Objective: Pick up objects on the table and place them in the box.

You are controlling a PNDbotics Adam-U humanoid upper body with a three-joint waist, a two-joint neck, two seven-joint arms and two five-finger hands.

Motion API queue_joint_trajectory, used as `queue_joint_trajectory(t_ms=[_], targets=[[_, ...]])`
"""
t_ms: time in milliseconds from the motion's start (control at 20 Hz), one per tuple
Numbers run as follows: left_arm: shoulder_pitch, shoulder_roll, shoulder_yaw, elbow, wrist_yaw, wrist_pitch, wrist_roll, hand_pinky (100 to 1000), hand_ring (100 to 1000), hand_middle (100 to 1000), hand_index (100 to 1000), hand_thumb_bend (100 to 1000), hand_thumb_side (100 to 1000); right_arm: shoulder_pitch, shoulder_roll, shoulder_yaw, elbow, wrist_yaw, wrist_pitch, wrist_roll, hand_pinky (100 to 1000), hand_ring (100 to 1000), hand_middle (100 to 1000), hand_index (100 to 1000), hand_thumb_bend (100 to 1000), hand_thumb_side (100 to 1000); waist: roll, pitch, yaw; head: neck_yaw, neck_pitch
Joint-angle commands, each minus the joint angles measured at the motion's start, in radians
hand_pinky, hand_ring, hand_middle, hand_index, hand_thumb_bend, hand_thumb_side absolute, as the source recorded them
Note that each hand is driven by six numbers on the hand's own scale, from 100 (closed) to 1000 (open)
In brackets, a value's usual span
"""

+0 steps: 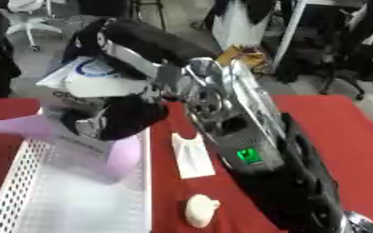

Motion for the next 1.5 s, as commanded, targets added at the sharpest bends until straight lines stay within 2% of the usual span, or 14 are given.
queue_joint_trajectory(t_ms=[50, 400, 450, 550, 650, 750, 900, 950, 1050, 1100, 1200, 1350, 1400, 1500], targets=[[-0.016, 0.000, 0.003, -0.020, 0.002, -0.003, 0.004, 859, 826, 759, 695, 100, 854, -0.010, 0.008, 0.008, 0.037, -0.006, 0.003, -0.022, 410, 573, 385, 596, 100, 242, 0.009, -0.015, 0.004, -0.007, -0.011], [-0.018, -0.002, 0.002, -0.020, 0.006, -0.005, 0.009, 859, 826, 759, 695, 100, 853, -0.006, 0.029, 0.050, 0.184, -0.041, -0.032, -0.114, 416, 579, 391, 599, 100, 257, 0.010, -0.012, 0.018, -0.015, -0.016], [-0.019, -0.002, 0.002, -0.020, 0.006, -0.005, 0.008, 859, 826, 759, 695, 100, 853, -0.007, 0.031, 0.053, 0.200, -0.044, -0.037, -0.122, 422, 582, 392, 601, 100, 225, 0.010, -0.011, 0.018, -0.015, -0.016], [-0.019, -0.002, 0.002, -0.020, 0.007, -0.005, 0.008, 859, 826, 759, 696, 100, 853, -0.006, 0.034, 0.060, 0.227, -0.051, -0.048, -0.135, 457, 598, 412, 614, 100, 282, 0.010, -0.010, 0.018, -0.015, -0.019], [-0.020, -0.002, 0.002, -0.020, 0.007, -0.005, 0.006, 859, 826, 759, 696, 100, 853, -0.006, 0.038, 0.065, 0.250, -0.058, -0.060, -0.146, 459, 601, 422, 621, 100, 292, 0.010, -0.010, 0.019, -0.016, -0.020], [-0.020, -0.002, 0.003, -0.020, 0.008, -0.005, 0.006, 859, 826, 759, 696, 100, 853, -0.005, 0.038, 0.067, 0.265, -0.062, -0.073, -0.156, 509, 637, 474, 681, 100, 339, 0.010, -0.010, 0.019, -0.016, -0.023], [-0.020, -0.002, 0.003, -0.020, 0.008, -0.005, 0.005, 859, 826, 759, 696, 100, 853, -0.004, 0.038, 0.066, 0.283, -0.064, -0.100, -0.157, 529, 647, 486, 695, 100, 350, 0.010, -0.009, 0.018, -0.016, -0.024], [-0.019, -0.002, 0.003, -0.020, 0.009, -0.004, 0.004, 860, 827, 759, 696, 100, 853, -0.003, 0.038, 0.067, 0.287, -0.065, -0.108, -0.155, 618, 720, 524, 751, 121, 404, 0.010, -0.009, 0.018, -0.016, -0.024], [-0.019, -0.002, 0.003, -0.020, 0.010, -0.004, 0.002, 860, 827, 759, 696, 100, 852, -0.003, 0.037, 0.065, 0.296, -0.068, -0.129, -0.140, 680, 778, 568, 787, 147, 427, 0.010, -0.008, 0.018, -0.015, -0.024], [-0.019, -0.002, 0.003, -0.020, 0.010, -0.005, 0.002, 860, 827, 759, 696, 100, 852, -0.003, 0.037, 0.062, 0.299, -0.069, -0.137, -0.135, 680, 778, 568, 787, 147, 427, 0.011, -0.008, 0.018, -0.016, -0.025], [-0.019, -0.003, 0.003, -0.020, 0.010, -0.004, 0.001, 860, 827, 760, 696, 100, 853, -0.003, 0.037, 0.058, 0.302, -0.071, -0.148, -0.128, 719, 820, 622, 821, 201, 467, 0.011, -0.008, 0.017, -0.016, -0.025], [-0.019, -0.003, 0.003, -0.020, 0.011, -0.004, 0.000, 860, 827, 760, 696, 100, 853, -0.003, 0.035, 0.054, 0.300, -0.075, -0.160, -0.118, 727, 828, 633, 827, 210, 476, 0.011, -0.008, 0.017, -0.016, -0.026], [-0.020, -0.003, 0.003, -0.020, 0.011, -0.003, 0.000, 860, 827, 759, 696, 100, 853, -0.005, 0.034, 0.054, 0.297, -0.075, -0.167, -0.115, 808, 898, 727, 887, 307, 548, 0.010, -0.009, 0.016, -0.016, -0.027], [-0.020, -0.004, 0.003, -0.020, 0.012, -0.003, 0.000, 860, 827, 759, 696, 100, 853, -0.006, 0.032, 0.051, 0.293, -0.075, -0.178, -0.106, 816, 900, 730, 891, 320, 552, 0.009, -0.009, 0.016, -0.015, -0.028]])
